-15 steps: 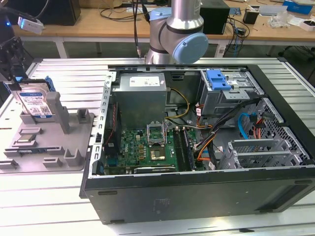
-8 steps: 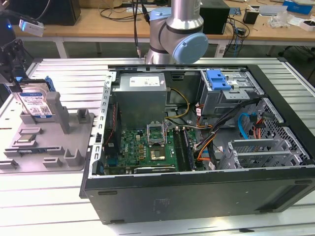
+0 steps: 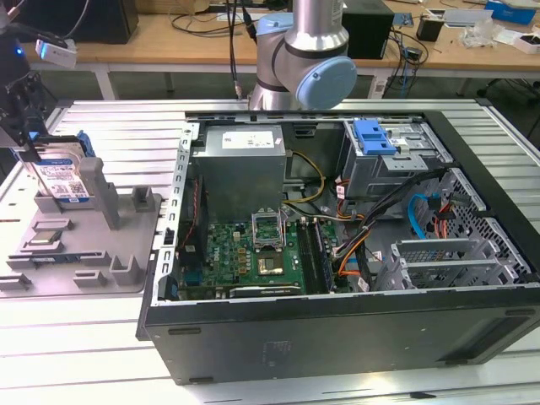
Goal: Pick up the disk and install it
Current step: 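Pick up the disk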
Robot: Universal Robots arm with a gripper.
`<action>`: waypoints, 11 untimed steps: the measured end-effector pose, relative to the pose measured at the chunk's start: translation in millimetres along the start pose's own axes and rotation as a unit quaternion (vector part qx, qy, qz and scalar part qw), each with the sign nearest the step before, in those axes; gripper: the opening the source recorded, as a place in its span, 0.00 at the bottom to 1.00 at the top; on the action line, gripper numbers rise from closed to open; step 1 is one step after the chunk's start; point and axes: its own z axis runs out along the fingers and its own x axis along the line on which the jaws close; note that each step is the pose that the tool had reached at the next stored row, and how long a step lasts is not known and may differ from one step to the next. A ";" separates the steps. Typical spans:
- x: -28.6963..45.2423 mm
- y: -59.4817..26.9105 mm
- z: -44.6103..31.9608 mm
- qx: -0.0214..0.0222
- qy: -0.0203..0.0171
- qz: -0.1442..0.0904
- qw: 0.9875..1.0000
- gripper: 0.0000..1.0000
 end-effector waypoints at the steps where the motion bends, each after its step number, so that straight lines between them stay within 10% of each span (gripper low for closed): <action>1: -0.1 0.0 0.7 0.000 0.000 0.000 1.000 0.54; 11: -0.6 3.3 2.6 0.000 0.000 0.000 1.000 0.45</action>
